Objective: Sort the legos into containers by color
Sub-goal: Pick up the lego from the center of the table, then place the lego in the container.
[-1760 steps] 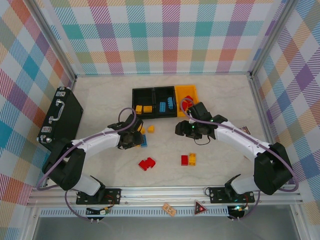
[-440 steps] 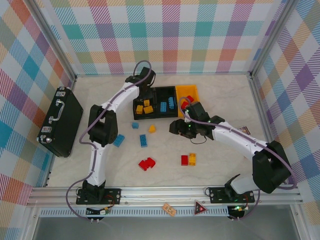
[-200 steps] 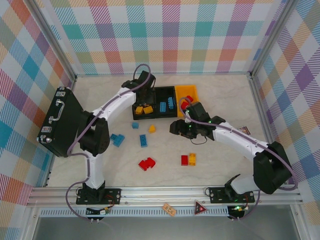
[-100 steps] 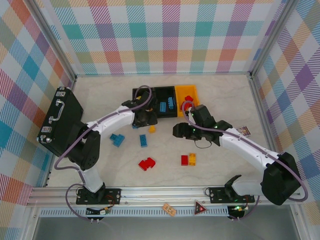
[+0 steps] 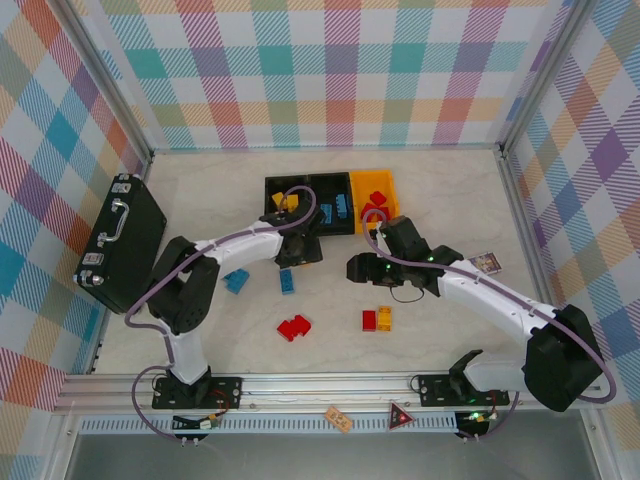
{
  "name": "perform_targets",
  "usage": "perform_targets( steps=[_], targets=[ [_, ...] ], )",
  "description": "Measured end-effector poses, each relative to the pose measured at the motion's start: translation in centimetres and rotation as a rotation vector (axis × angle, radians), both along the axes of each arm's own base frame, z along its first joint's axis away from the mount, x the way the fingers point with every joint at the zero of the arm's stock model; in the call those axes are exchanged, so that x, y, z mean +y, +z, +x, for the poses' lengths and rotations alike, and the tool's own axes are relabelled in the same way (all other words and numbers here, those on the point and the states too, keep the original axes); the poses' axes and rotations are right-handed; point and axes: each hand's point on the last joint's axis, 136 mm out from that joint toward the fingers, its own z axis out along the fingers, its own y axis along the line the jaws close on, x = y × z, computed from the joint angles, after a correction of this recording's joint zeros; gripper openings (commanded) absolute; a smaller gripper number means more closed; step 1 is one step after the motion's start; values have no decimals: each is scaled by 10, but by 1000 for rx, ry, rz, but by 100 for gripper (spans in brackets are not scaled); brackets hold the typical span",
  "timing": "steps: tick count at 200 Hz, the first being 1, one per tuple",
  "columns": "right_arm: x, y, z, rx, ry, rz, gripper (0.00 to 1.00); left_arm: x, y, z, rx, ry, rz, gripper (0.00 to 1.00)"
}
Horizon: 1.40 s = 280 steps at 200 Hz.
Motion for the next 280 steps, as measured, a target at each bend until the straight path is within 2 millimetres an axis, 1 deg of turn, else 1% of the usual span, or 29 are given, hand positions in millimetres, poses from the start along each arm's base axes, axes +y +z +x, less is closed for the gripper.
perform_targets(
  steps=[24, 38, 56, 121, 132, 151, 164, 187, 207, 222, 247, 262, 280],
  targets=[
    [0, 0, 0, 0, 0, 0, 61, 1, -12, 1, 17, 3, 26, 55],
    [0, 0, 0, 0, 0, 0, 61, 3, -16, 1, 22, 6, 38, 45],
    [0, 0, 0, -2, -3, -2, 61, 3, -16, 3, 17, 4, 42, 34],
    [0, 0, 1, -4, -2, 0, 61, 1, -6, 7, 4, -16, 47, 32],
    [0, 0, 1, -4, -2, 0, 61, 1, -1, 8, -4, -23, 51, 32],
    [0, 0, 2, -5, -2, 0, 61, -1, 18, 15, -37, -37, 52, 32],
    [1, 0, 2, -6, -1, 0, 61, -1, 35, 23, -68, -42, 45, 32],
    [4, 4, 6, -16, 6, 1, 61, -3, 65, 44, -133, -45, 30, 32],
    [5, 7, 8, -24, 8, 4, 61, 7, 87, 64, -176, -26, 26, 32],
    [6, 7, 8, -25, 9, 5, 61, 15, 100, 83, -205, -4, 24, 32],
    [6, 5, 9, -20, 8, 1, 61, 25, 106, 112, -224, 23, 29, 32],
    [6, 4, 9, -18, 8, 0, 61, 30, 102, 125, -219, 34, 39, 32],
    [6, 4, 9, -18, 8, -1, 61, 35, 93, 140, -204, 45, 53, 32]
  ],
)
